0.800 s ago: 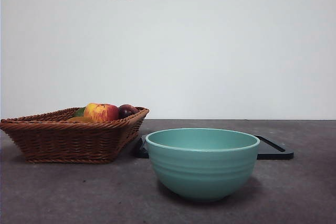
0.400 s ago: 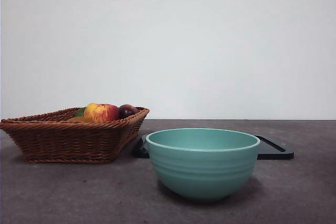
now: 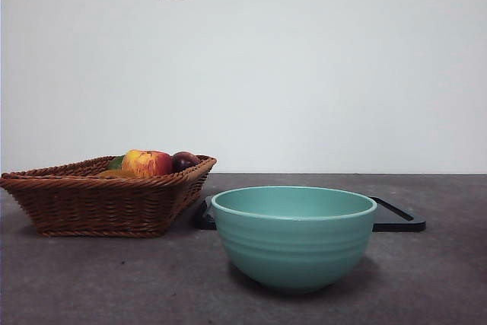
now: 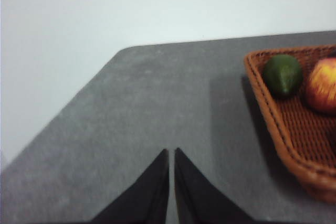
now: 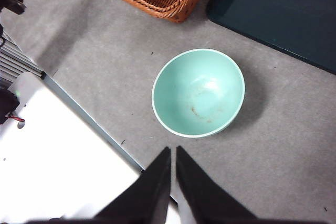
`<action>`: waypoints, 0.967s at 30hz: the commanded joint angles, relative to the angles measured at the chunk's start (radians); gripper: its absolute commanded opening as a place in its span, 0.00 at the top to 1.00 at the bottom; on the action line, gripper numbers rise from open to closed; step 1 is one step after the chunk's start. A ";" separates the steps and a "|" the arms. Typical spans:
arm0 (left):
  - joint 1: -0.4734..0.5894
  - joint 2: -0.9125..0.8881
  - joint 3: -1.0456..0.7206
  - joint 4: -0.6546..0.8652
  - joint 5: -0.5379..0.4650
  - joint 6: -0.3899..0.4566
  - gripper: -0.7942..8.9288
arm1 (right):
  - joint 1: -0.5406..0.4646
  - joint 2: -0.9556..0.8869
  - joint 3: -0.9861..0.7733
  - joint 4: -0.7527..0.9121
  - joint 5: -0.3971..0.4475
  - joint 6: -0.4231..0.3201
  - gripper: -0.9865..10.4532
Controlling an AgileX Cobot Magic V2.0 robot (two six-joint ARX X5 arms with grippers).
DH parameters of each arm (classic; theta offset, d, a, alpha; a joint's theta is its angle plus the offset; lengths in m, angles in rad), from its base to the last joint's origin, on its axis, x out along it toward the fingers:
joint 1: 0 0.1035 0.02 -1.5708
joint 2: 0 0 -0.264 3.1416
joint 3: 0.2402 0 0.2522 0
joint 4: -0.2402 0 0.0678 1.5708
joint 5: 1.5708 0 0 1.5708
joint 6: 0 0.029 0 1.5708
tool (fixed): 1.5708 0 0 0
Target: Pick up the wifruite, put it on the bowl, pick up the plate, put it on desk
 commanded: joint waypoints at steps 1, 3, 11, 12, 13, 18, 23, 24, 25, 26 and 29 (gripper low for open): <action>0.004 -0.002 -0.021 -0.006 -0.002 -0.015 0.90 | 0.009 0.006 0.016 0.010 0.000 -0.011 0.91; 0.004 -0.002 -0.021 -0.029 -0.002 -0.020 0.90 | 0.009 0.006 0.016 0.010 0.000 -0.011 0.91; 0.003 -0.002 -0.021 -0.029 -0.002 -0.028 0.90 | 0.009 0.006 0.016 0.010 0.000 -0.011 0.91; 0.003 -0.002 -0.021 -0.029 -0.002 -0.028 0.90 | 0.009 0.006 0.016 0.010 0.000 -0.011 0.91; 0.003 -0.002 -0.021 -0.029 -0.002 -0.028 0.90 | 0.009 0.006 0.016 0.010 0.000 -0.011 0.91; 0.003 -0.002 -0.021 -0.029 -0.002 -0.028 0.90 | 0.009 0.006 0.016 0.010 0.000 -0.011 0.91; 0.003 -0.002 -0.021 -0.029 -0.002 -0.028 0.90 | 0.009 0.006 0.016 0.010 0.000 -0.011 0.91; 0.003 -0.002 -0.021 -0.029 -0.002 -0.028 0.90 | 0.009 0.006 0.016 0.010 0.000 -0.011 0.91; 0.003 -0.002 -0.021 -0.029 -0.002 -0.028 0.90 | 0.009 0.006 0.016 0.010 0.000 -0.011 0.91; 0.003 -0.002 -0.021 -0.029 -0.002 -0.028 0.90 | 0.009 0.006 0.016 0.010 0.000 -0.011 0.91; 0.003 -0.002 -0.021 -0.029 -0.002 -0.028 0.90 | 0.009 0.006 0.016 0.010 0.000 -0.011 0.91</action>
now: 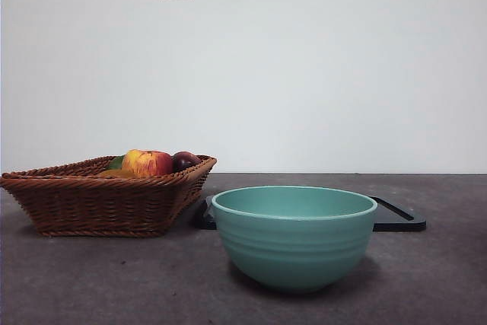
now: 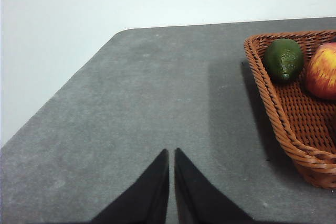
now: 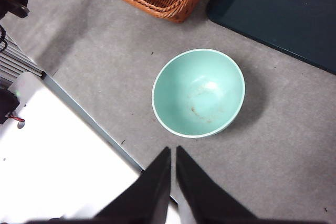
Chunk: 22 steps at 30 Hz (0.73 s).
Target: Pick up the wifruite, put it on the bowl, pick up the plate, put it on desk
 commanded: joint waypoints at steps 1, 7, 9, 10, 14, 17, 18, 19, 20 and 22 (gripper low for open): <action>0.003 -0.002 -0.021 0.014 -0.002 -0.005 0.90 | 0.009 0.006 0.016 0.010 0.000 -0.011 0.91; 0.003 -0.002 -0.021 0.014 -0.002 -0.005 0.90 | 0.009 0.005 0.016 0.010 0.000 -0.011 0.91; 0.003 -0.002 -0.021 0.014 -0.002 -0.005 0.90 | 0.008 0.002 0.016 0.011 0.000 -0.010 0.91; 0.003 -0.002 -0.021 0.014 -0.002 -0.005 0.90 | -0.001 -0.004 0.016 0.010 0.000 -0.011 0.91; 0.003 -0.002 -0.021 0.014 -0.002 -0.005 0.90 | -0.100 -0.036 0.009 0.047 0.005 -0.099 0.91; 0.003 -0.002 -0.021 0.014 -0.002 -0.005 0.90 | -0.222 -0.108 -0.040 0.202 0.005 -0.153 0.91; 0.003 -0.002 -0.021 0.014 -0.002 -0.005 0.90 | -0.265 -0.140 -0.071 0.276 0.005 -0.169 0.91; 0.003 -0.002 -0.021 0.014 -0.002 -0.005 0.90 | -0.307 -0.175 -0.108 0.353 0.006 -0.187 0.91; 0.003 -0.002 -0.021 0.014 -0.002 -0.005 0.90 | -0.343 -0.206 -0.144 0.417 0.008 -0.202 0.91; 0.003 -0.002 -0.021 0.014 -0.002 -0.005 0.90 | -0.415 -0.275 -0.232 0.541 0.031 -0.236 0.91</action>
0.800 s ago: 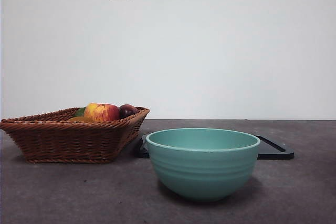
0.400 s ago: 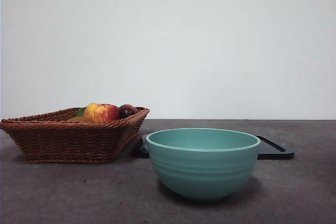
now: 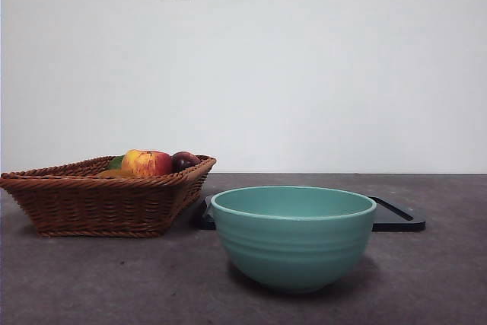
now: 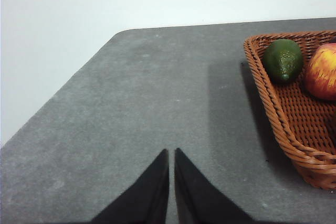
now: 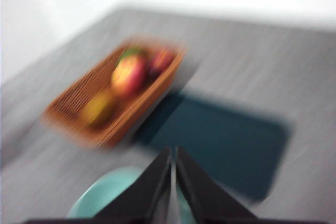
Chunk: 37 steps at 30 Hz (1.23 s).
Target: Pick up the wifruite, put it on the bowl, pick up the plate, put it on desk
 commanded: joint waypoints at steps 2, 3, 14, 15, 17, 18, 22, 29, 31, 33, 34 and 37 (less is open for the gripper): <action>0.003 -0.002 -0.021 0.014 -0.002 -0.005 0.90 | -0.143 -0.165 -0.210 0.257 0.087 -0.108 0.91; 0.003 -0.002 -0.021 0.014 -0.002 -0.005 0.90 | -0.175 -0.217 -0.274 0.298 0.120 -0.112 0.91; 0.003 -0.002 -0.021 0.013 -0.002 -0.005 0.90 | -0.308 -0.478 -0.624 0.362 0.309 -0.114 0.91; 0.003 -0.002 -0.021 0.014 -0.002 -0.005 0.90 | -0.315 -0.491 -0.648 0.363 0.310 -0.114 0.91; 0.003 -0.002 -0.021 0.014 -0.002 -0.005 0.90 | -0.324 -0.506 -0.687 0.367 0.310 -0.113 0.91; 0.003 -0.002 -0.021 0.014 -0.002 -0.005 0.90 | -0.326 -0.506 -0.706 0.374 0.310 -0.111 0.91; 0.004 -0.001 -0.021 0.014 -0.002 -0.005 0.90 | -0.327 -0.506 -0.745 0.370 0.309 -0.105 0.91; 0.004 -0.001 -0.021 0.016 -0.002 -0.005 0.90 | -0.327 -0.506 -0.745 0.341 0.309 -0.105 0.91; 0.004 -0.001 -0.021 0.016 -0.002 -0.005 0.90 | -0.327 -0.506 -0.745 0.344 0.307 -0.103 0.91; 0.004 -0.001 -0.021 0.016 -0.002 -0.005 0.90 | -0.327 -0.506 -0.744 0.357 0.307 -0.103 0.91; 0.004 -0.001 -0.021 0.016 -0.002 -0.005 0.90 | -0.327 -0.506 -0.744 0.359 0.307 -0.103 0.91; 0.004 -0.001 -0.021 0.016 -0.002 -0.005 0.90 | -0.327 -0.506 -0.744 0.359 0.307 -0.103 0.91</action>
